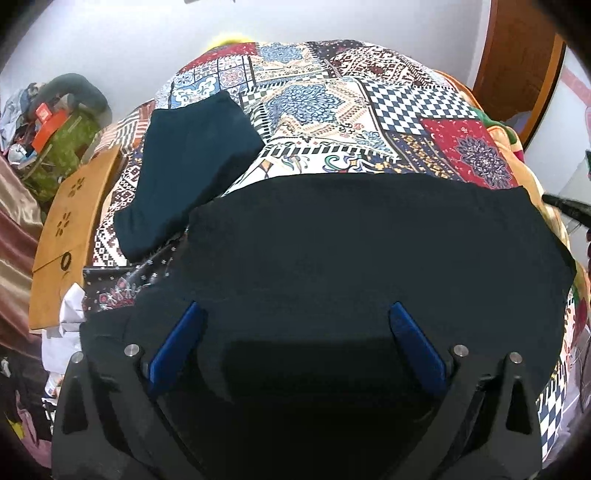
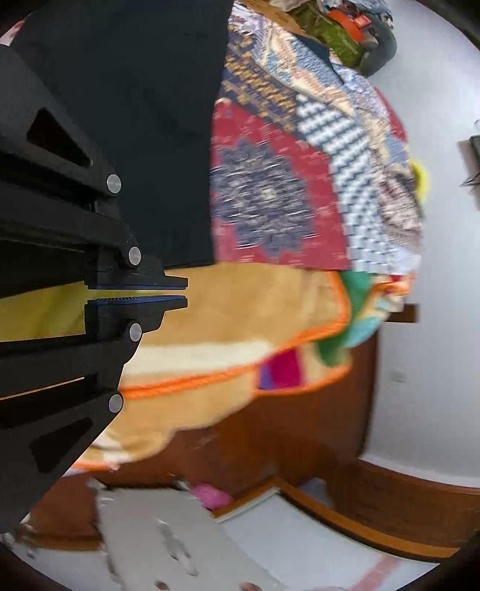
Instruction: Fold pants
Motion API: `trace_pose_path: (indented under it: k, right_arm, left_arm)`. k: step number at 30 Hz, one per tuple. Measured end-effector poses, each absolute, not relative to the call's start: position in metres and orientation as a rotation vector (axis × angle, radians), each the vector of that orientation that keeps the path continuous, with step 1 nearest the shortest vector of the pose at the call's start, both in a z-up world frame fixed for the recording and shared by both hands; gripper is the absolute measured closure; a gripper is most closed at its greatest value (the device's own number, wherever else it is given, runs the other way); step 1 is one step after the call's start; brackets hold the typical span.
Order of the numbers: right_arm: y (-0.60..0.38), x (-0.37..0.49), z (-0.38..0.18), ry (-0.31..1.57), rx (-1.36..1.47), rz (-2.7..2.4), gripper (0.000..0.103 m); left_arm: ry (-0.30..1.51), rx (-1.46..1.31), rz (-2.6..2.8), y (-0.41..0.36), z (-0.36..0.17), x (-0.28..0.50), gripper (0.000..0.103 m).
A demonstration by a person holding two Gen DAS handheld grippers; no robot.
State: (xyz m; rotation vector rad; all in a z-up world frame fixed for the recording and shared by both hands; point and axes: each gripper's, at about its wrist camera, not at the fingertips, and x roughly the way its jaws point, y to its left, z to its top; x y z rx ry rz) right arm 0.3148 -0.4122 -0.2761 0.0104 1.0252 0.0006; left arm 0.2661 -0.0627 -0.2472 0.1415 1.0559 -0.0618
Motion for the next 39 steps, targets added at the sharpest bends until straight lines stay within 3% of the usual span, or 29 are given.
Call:
trace_pose_path:
  k: [7, 10, 12, 14, 20, 25, 35, 37, 39]
  right_arm:
    - [-0.387, 0.299, -0.242, 0.996, -0.043, 0.06, 0.097]
    - [-0.365, 0.3, -0.212, 0.947, -0.025, 0.139, 0.084]
    - [-0.343, 0.3, -0.195, 0.906, -0.012, 0.204, 0.065]
    - [-0.317, 0.297, -0.179, 0.862, -0.013, 0.272, 0.061]
    - [-0.226, 0.309, -0.164, 0.849, -0.058, 0.477, 0.061]
    - [-0.151, 0.326, -0.179, 0.894, -0.105, 0.619, 0.061]
    - [-0.011, 0.357, -0.226, 1.022, -0.277, 0.858, 0.061]
    - [0.004, 0.361, -0.238, 1.055, -0.31, 0.869, 0.061]
    - [0.016, 0.366, -0.25, 1.099, -0.341, 0.877, 0.065]
  left_arm:
    - [1.007, 0.115, -0.058, -0.058, -0.235, 0.263, 0.001]
    - [0.953, 0.091, -0.02, -0.035, -0.217, 0.258, 0.001]
    - [0.922, 0.074, 0.019, -0.009, -0.206, 0.254, 0.001]
    - [0.908, 0.063, 0.07, 0.019, -0.199, 0.252, 0.001]
    - [0.933, 0.023, 0.233, 0.12, -0.207, 0.245, 0.001]
    - [1.027, -0.059, 0.285, 0.186, -0.246, 0.243, 0.001]
    - [1.116, -0.161, 0.178, 0.201, -0.307, 0.246, 0.001]
    - [1.11, -0.156, 0.152, 0.195, -0.31, 0.247, 0.011]
    - [1.104, -0.154, 0.121, 0.191, -0.311, 0.249, 0.031]
